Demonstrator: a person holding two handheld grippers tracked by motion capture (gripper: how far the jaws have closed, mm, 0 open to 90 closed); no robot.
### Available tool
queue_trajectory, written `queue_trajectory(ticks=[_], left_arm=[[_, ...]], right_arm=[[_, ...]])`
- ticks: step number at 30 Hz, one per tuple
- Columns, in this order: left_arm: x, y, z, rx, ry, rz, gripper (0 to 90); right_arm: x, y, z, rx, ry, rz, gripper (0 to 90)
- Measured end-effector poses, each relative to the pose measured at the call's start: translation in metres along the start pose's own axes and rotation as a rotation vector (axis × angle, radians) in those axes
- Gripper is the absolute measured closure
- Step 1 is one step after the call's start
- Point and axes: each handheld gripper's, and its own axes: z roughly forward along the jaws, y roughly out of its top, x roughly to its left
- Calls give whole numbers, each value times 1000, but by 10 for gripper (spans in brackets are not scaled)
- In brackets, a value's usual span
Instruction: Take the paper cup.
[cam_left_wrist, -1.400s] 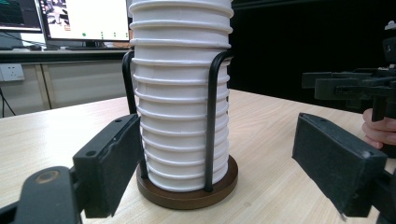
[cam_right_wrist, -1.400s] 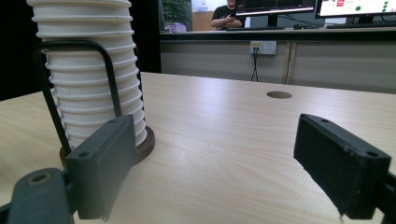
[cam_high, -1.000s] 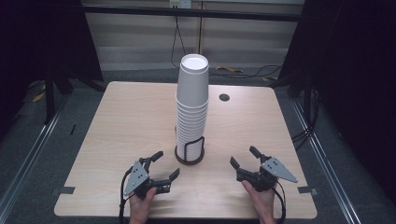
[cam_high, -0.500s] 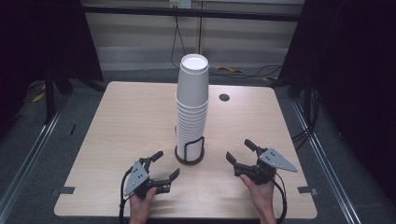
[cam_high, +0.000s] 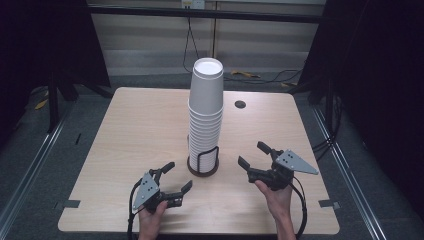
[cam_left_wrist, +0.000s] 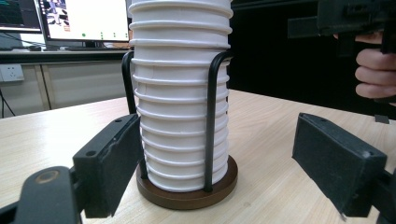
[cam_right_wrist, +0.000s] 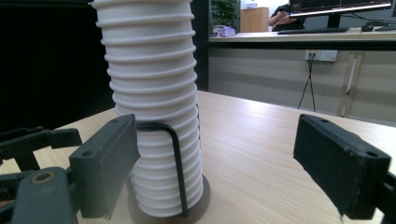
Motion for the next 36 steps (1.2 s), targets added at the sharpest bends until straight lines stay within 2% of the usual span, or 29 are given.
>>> queue_trajectory(ticks=[11,21,32,36], left_arm=[[0,0,0,0,-1,0,156],[0,0,0,0,-2,-1,157],[0,0,0,1,-1,-1,157],[0,0,0,2,0,-2,157]], right_arm=[[2,16,7,-7,46,3,136],[3,39,17,14,122,17,139],[7,63,27,25,192,2,154],[7,68,30,32,201,-3,158]])
